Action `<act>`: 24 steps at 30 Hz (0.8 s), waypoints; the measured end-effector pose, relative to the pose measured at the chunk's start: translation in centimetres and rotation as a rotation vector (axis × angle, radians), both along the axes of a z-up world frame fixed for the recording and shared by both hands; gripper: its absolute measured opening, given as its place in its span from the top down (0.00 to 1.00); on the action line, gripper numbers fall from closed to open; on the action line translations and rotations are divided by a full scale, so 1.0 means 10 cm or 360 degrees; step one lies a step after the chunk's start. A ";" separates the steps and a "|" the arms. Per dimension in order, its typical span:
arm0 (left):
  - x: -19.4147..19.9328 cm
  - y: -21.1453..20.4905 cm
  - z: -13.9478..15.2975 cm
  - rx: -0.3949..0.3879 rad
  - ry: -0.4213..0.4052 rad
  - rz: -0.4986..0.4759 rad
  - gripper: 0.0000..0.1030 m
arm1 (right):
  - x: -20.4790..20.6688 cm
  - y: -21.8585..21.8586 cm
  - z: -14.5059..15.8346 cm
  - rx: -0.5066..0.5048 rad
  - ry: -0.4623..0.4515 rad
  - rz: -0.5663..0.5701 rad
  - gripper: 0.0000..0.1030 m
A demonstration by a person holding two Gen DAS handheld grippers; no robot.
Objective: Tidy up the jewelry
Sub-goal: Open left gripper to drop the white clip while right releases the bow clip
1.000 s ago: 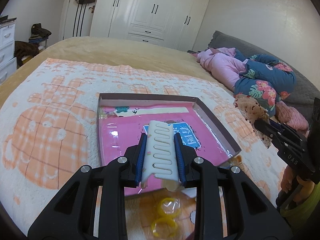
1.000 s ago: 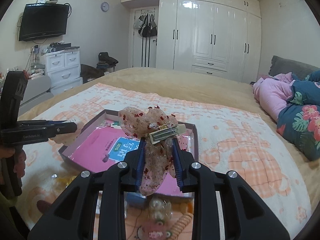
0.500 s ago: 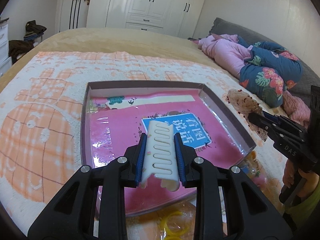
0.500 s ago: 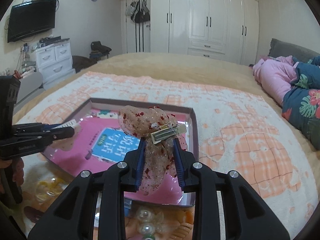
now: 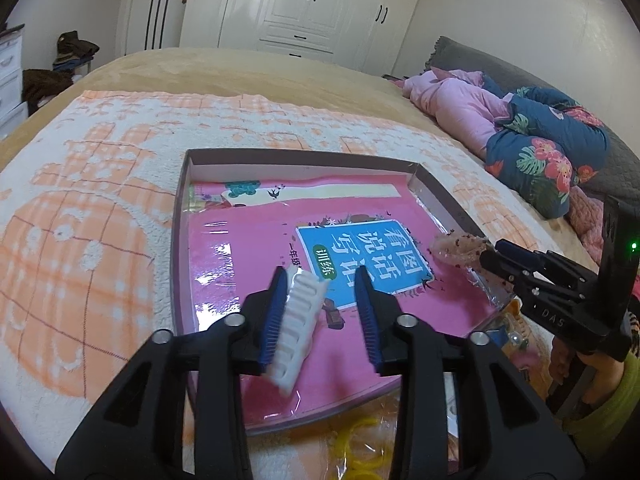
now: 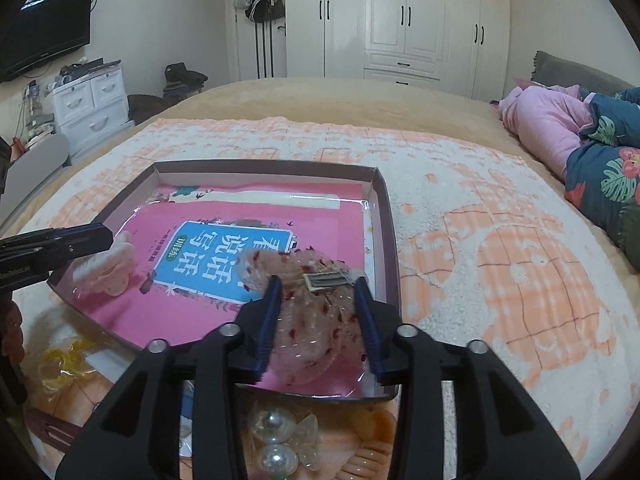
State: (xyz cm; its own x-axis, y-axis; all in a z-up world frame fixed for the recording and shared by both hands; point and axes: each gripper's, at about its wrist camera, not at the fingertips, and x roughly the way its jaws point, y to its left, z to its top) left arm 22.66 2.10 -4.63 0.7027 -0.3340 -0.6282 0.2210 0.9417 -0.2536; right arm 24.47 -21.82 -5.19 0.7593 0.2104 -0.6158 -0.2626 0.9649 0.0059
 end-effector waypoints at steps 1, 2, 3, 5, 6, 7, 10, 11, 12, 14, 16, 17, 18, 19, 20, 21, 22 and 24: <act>-0.02 0.01 0.01 -0.0005 -0.0008 0.0004 0.72 | -0.03 -0.01 0.01 0.0018 -0.0011 0.0000 0.51; -0.04 0.02 0.03 -0.0009 -0.0016 0.0009 0.70 | -0.04 -0.02 0.03 0.0028 -0.0020 -0.0005 0.45; -0.07 0.03 0.05 -0.0014 -0.0029 0.0016 0.68 | -0.07 -0.03 0.04 0.0037 -0.0038 -0.0014 0.43; -0.12 0.04 0.09 -0.0024 -0.0053 0.0028 0.61 | -0.13 -0.05 0.08 0.0053 -0.0075 -0.0017 0.33; -0.15 0.04 0.12 -0.0027 -0.0069 0.0033 0.57 | -0.16 -0.06 0.11 0.0061 -0.0097 -0.0022 0.31; -0.17 0.05 0.14 -0.0026 -0.0077 0.0036 0.56 | -0.18 -0.07 0.13 0.0067 -0.0109 -0.0028 0.27; -0.26 0.04 0.21 -0.0017 -0.0120 0.0045 0.49 | -0.31 -0.15 0.23 0.0116 -0.0179 -0.0053 0.23; -0.28 0.05 0.23 -0.0019 -0.0133 0.0052 0.45 | -0.34 -0.16 0.27 0.0123 -0.0197 -0.0059 0.21; -0.32 0.06 0.27 -0.0031 -0.0154 0.0060 0.42 | -0.39 -0.18 0.31 0.0131 -0.0220 -0.0063 0.19; -0.39 0.07 0.34 -0.0042 -0.0190 0.0073 0.39 | -0.47 -0.19 0.37 0.0140 -0.0258 -0.0067 0.15; -0.46 0.08 0.39 -0.0042 -0.0220 0.0085 0.35 | -0.53 -0.23 0.44 0.0155 -0.0288 -0.0073 0.13; -0.50 0.09 0.42 -0.0043 -0.0235 0.0090 0.32 | -0.56 -0.24 0.47 0.0164 -0.0300 -0.0076 0.12; -0.54 0.11 0.46 -0.0049 -0.0251 0.0100 0.29 | -0.59 -0.26 0.51 0.0176 -0.0311 -0.0079 0.12; -0.58 0.13 0.49 -0.0060 -0.0265 0.0106 0.27 | -0.62 -0.27 0.54 0.0185 -0.0319 -0.0079 0.11; -0.62 0.14 0.52 -0.0066 -0.0278 0.0110 0.23 | -0.64 -0.27 0.57 0.0191 -0.0325 -0.0077 0.10; -0.64 0.15 0.55 -0.0065 -0.0289 0.0117 0.21 | -0.66 -0.28 0.59 0.0192 -0.0330 -0.0076 0.10; -0.67 0.16 0.57 -0.0064 -0.0300 0.0122 0.20 | -0.68 -0.27 0.61 0.0192 -0.0336 -0.0077 0.10; -0.74 0.17 0.62 -0.0062 -0.0321 0.0129 0.15 | -0.74 -0.27 0.65 0.0199 -0.0357 -0.0073 0.10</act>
State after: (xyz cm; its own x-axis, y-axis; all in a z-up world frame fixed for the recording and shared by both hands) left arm 15.25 3.80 1.53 0.8383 -0.2924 -0.4601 0.1947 0.9489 -0.2482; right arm 17.12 -24.55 1.33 0.8844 0.2366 -0.4023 -0.2270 0.9712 0.0722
